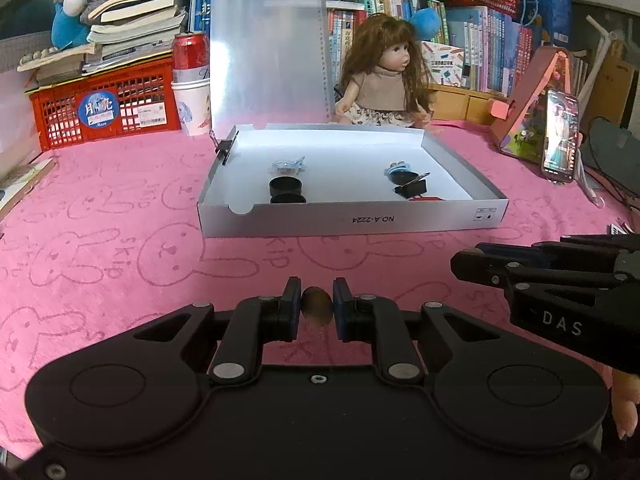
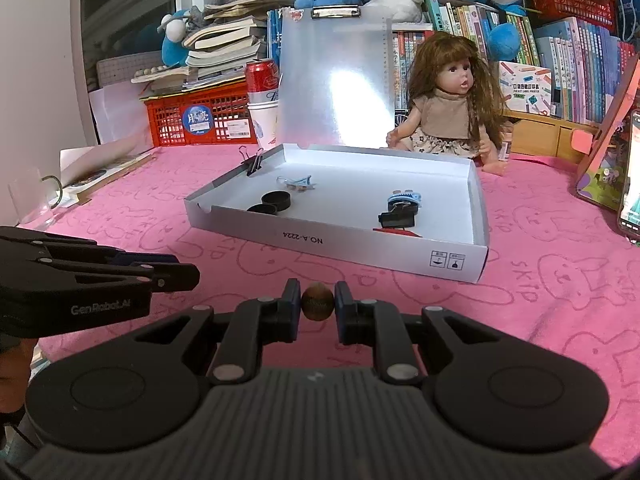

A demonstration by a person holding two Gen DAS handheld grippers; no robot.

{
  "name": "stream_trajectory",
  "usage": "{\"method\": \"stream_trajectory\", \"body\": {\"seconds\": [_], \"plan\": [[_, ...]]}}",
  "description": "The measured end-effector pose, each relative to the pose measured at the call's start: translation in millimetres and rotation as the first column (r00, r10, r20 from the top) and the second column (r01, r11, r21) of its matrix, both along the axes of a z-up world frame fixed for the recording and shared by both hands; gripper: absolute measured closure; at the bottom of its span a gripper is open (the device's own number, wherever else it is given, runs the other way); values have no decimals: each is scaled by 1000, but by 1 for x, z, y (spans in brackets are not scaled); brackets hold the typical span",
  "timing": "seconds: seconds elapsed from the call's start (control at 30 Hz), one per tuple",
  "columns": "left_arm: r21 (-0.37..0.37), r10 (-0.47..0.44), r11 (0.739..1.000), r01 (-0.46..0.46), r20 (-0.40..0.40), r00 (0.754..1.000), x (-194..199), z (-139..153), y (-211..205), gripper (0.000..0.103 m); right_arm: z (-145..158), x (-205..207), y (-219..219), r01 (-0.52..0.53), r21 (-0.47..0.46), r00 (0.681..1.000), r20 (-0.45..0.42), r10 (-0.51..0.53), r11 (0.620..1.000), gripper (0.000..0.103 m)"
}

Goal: Organize rigid objects
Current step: 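Carry the two brown nuts over the white box with both tools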

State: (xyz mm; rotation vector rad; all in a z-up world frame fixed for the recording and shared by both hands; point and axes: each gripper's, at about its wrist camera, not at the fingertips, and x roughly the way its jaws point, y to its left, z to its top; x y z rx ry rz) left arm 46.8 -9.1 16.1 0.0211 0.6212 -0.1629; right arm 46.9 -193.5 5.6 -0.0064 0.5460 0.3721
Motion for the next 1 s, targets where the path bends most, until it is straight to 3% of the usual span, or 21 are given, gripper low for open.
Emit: {"method": "stream_trajectory", "body": {"seconds": [0.5, 0.73, 1.0], "plan": [[-18, 3, 1000, -3, 1, 1000, 18, 19, 2, 86, 11, 5, 3, 17, 1, 1000, 23, -17, 1000, 81], [-41, 6, 999, -6, -5, 1000, 54, 39, 2, 86, 25, 29, -4, 60, 43, 998, 19, -61, 997, 81], [-65, 49, 997, -51, -32, 998, 104, 56, 3, 86, 36, 74, -20, 135, 107, 990, -43, -131, 985, 81]]}}
